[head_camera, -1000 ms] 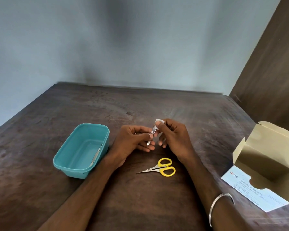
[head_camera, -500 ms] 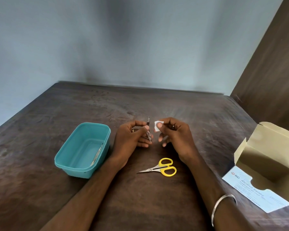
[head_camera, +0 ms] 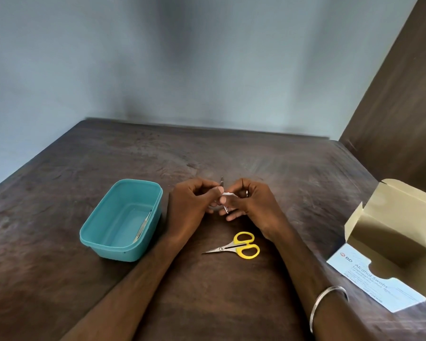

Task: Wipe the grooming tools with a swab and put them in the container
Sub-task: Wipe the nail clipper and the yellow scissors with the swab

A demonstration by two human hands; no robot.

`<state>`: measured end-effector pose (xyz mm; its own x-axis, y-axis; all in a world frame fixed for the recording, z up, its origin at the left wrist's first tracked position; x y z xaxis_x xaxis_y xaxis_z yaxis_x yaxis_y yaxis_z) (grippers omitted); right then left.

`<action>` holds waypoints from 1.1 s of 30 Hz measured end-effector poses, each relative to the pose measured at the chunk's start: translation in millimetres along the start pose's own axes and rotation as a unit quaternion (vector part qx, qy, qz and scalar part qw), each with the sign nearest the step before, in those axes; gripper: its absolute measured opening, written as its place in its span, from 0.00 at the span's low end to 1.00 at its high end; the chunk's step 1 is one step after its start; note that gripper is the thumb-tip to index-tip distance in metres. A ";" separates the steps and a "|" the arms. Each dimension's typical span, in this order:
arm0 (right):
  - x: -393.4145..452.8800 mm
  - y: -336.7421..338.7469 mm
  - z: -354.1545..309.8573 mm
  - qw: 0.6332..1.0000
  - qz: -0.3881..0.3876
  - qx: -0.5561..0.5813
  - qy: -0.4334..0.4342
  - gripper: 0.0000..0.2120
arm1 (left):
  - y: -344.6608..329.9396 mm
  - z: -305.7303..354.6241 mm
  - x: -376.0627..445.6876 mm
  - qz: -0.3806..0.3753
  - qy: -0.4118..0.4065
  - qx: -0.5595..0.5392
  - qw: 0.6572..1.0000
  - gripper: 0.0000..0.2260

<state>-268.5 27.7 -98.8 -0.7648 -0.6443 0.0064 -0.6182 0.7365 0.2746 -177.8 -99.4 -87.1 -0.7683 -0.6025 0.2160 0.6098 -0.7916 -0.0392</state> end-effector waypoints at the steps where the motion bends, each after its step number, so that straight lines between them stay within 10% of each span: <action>1: 0.1 -0.2 -0.4 1.000 0.001 0.000 0.000 0.12 | -0.8 2.6 -0.8 -0.002 -0.009 0.009 1.000 0.04; 33: 1.0 -3.0 2.8 1.000 -0.005 -0.006 -0.006 0.09 | 5.4 28.6 -5.0 0.035 -0.135 0.155 0.978 0.07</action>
<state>-267.9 25.4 -102.4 -0.7600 -0.6499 -0.0078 -0.6245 0.7269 0.2856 -165.1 -97.8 -60.5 -0.6690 -0.5723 0.4743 0.7207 -0.6556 0.2255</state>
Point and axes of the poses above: each hand's wrist, its own x-axis towards the middle knuckle, its own y-axis out of the back of the hand, z = x × y, the point moved 10 cm from there along x, towards the middle knuckle, and after that the axes turned 12 degrees about -x, right-handed, at the moved point
